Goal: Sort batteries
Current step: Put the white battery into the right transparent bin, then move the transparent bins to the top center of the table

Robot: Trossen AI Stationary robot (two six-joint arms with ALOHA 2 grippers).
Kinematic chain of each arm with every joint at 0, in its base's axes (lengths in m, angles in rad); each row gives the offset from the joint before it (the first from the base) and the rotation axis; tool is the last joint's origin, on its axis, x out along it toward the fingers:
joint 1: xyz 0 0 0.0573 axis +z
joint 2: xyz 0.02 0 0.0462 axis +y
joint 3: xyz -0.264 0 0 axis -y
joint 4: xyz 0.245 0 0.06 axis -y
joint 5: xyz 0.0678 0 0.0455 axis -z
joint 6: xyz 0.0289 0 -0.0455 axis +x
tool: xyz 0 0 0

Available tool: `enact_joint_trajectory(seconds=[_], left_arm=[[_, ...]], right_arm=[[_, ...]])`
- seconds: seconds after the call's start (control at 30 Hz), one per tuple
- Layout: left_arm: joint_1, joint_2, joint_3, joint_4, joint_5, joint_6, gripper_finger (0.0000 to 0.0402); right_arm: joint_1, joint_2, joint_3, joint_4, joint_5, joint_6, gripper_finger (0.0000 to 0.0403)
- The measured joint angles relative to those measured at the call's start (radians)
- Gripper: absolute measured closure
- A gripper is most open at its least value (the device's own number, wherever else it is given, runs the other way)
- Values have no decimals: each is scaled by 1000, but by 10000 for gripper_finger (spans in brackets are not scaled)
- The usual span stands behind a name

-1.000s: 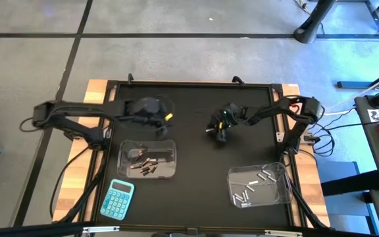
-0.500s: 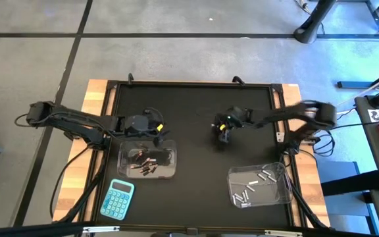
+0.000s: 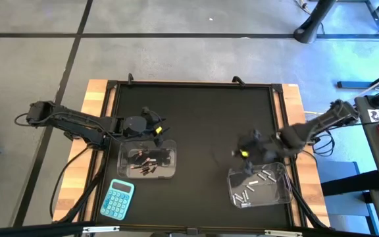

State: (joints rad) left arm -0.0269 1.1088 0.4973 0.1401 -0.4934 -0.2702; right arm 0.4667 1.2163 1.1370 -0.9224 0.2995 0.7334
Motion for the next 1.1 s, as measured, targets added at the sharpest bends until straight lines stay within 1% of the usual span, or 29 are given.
enact_joint_trajectory(seconds=[0.03,0.1,0.17,0.27,0.33,0.4,0.47,0.63,0.73,0.87,0.93,1.0,1.03,1.1], left_arm=[[0,0,0,6,-1,15,203],[0,0,0,20,-2,35,203],[0,0,0,21,-2,51,203],[0,0,0,21,-2,64,203],[0,0,0,17,-2,65,203],[0,0,0,12,-2,69,203],[-1,0,0,3,-2,69,203],[-1,0,0,2,-2,68,203],[-1,0,0,2,-2,67,203],[-1,0,0,2,-2,64,203],[-1,1,0,2,-2,63,203],[-1,1,0,2,-2,61,203],[-1,1,0,4,-2,61,203],[-1,1,1,11,-1,61,203]], right_arm=[[51,-1,3,12,-16,85,387],[165,0,-21,71,-7,236,387],[268,2,-63,120,32,389,387],[383,0,-138,116,88,664,387],[427,1,-205,114,98,841,387],[441,1,-267,143,56,981,387],[439,6,-331,216,4,1056,390],[436,64,-439,358,-68,1064,402],[436,98,-454,369,-99,1040,399],[436,102,-451,372,-104,969,392],[436,89,-431,340,-113,956,393],[436,74,-376,257,-113,935,397],[436,67,-337,188,-103,922,399],[436,63,-247,41,-49,888,401]])
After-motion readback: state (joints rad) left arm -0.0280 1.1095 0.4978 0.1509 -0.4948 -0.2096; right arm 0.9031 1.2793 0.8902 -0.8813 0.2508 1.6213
